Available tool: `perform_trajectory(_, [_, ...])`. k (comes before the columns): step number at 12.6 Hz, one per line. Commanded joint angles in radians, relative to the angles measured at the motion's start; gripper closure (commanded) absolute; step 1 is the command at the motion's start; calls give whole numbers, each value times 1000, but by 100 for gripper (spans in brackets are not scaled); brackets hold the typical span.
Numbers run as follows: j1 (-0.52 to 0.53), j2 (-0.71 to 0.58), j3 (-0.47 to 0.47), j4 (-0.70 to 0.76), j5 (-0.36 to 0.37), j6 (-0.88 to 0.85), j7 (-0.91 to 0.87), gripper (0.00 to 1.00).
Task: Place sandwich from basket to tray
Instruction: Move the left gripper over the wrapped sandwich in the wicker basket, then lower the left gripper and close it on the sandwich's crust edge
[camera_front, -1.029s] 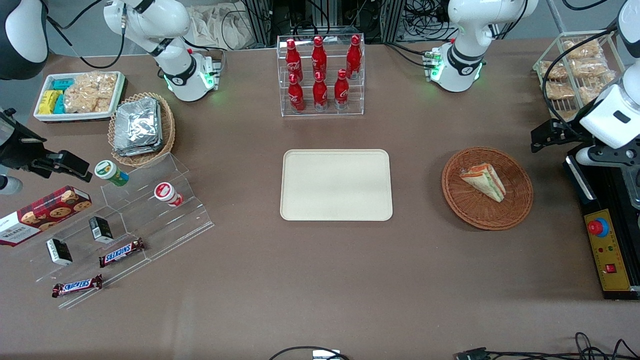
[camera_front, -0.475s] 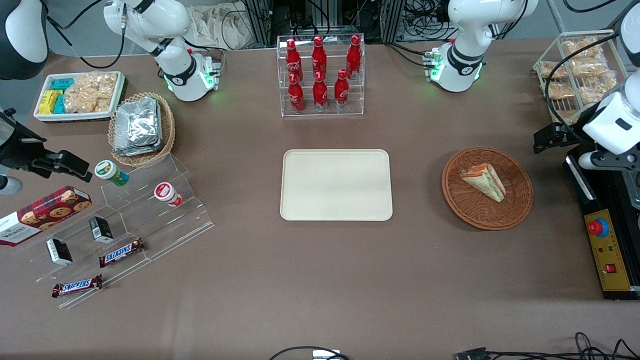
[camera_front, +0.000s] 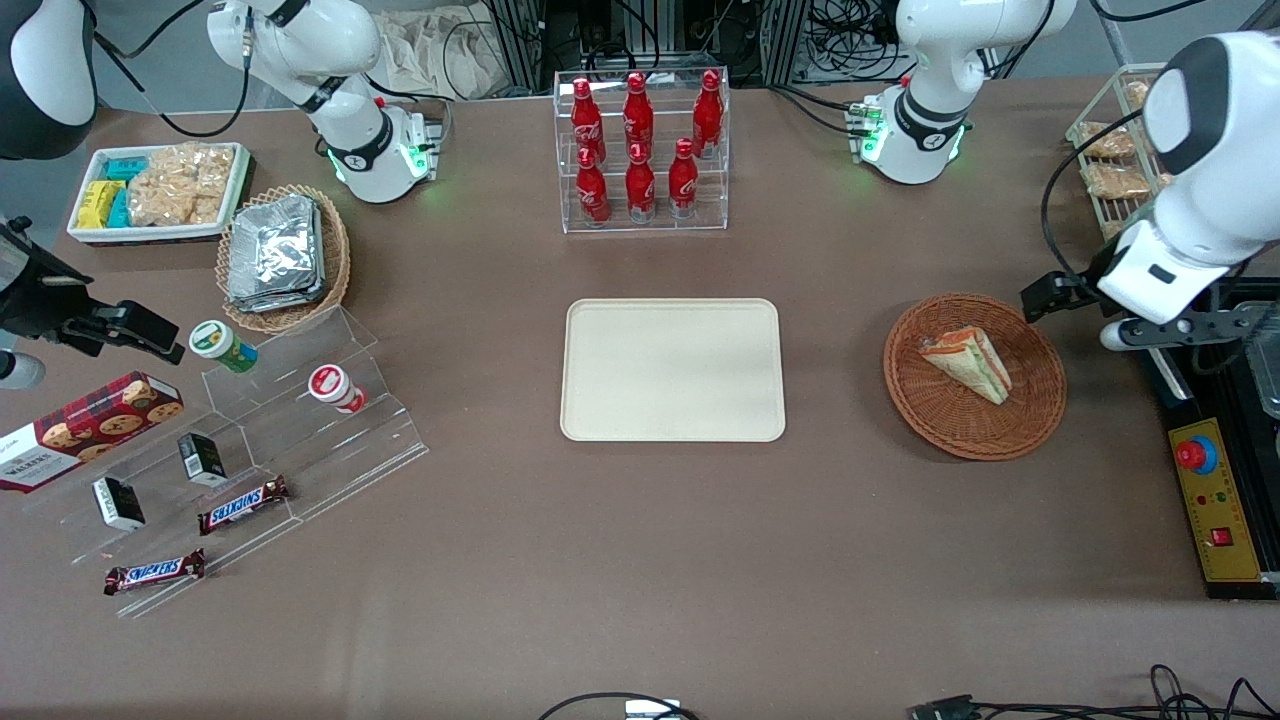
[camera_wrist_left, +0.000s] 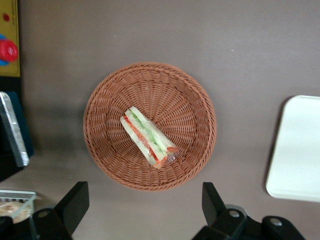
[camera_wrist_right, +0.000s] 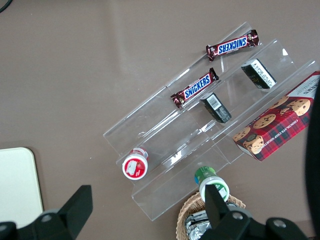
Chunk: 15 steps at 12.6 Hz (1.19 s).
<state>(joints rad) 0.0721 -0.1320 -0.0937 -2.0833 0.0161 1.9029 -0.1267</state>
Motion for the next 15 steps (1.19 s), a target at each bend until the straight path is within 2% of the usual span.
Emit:
perform_trajectory(1, [20,-92,-3,-185,4,148,-89,0])
perform_trajectory(7, [44,-63,-4,-369,-1,398,-273,0])
perform_trajectory(15, [41,29,-6,-474,-2,616,-355,0])
